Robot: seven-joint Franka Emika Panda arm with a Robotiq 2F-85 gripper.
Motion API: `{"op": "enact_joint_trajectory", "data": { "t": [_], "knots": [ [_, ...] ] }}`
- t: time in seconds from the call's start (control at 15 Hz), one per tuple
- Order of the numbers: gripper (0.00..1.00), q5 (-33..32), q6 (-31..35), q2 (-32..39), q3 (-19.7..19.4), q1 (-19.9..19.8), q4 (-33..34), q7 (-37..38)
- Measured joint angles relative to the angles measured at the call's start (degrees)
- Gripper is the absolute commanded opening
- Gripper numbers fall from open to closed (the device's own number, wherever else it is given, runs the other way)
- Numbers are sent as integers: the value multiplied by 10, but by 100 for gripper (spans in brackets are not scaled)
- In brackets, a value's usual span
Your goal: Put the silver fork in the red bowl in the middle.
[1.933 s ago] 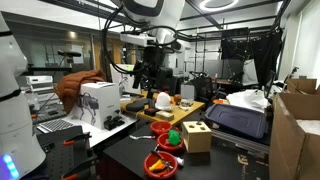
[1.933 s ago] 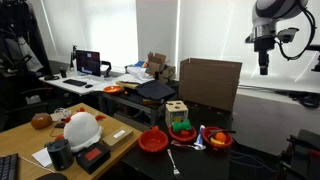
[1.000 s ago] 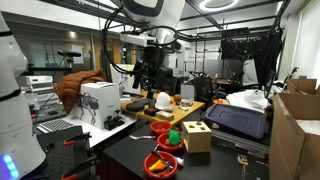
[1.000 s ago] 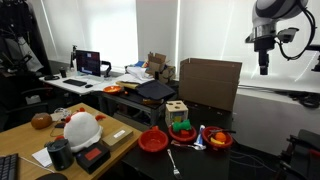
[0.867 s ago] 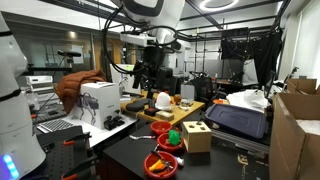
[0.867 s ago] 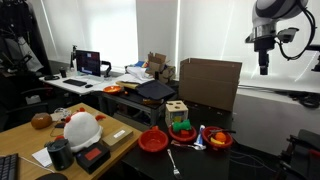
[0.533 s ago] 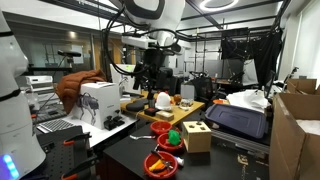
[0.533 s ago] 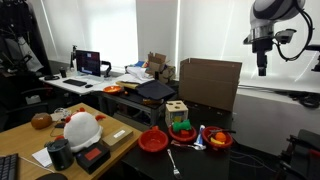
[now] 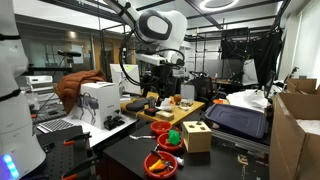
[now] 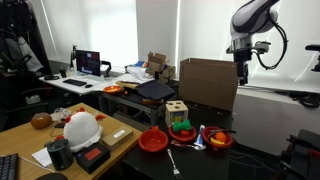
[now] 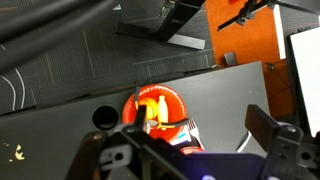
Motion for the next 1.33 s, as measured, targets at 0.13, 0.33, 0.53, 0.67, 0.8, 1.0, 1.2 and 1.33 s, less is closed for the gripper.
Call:
{"op": "enact_joint_trajectory", "data": {
  "t": [0.13, 0.33, 0.53, 0.67, 0.8, 1.0, 1.2, 1.33],
  "knots": [
    [100, 11, 27, 36, 22, 1, 21, 16],
    [100, 34, 69, 93, 57, 3, 61, 47],
    [100, 40, 102, 148, 84, 8, 104, 85],
    [100, 40, 113, 183, 98, 14, 131, 107],
    [100, 37, 119, 219, 109, 25, 157, 129],
    [100, 19, 125, 276, 120, 50, 193, 160],
    [100, -3, 129, 329, 122, 77, 230, 192],
    [100, -14, 129, 362, 122, 91, 259, 208]
  ]
}}
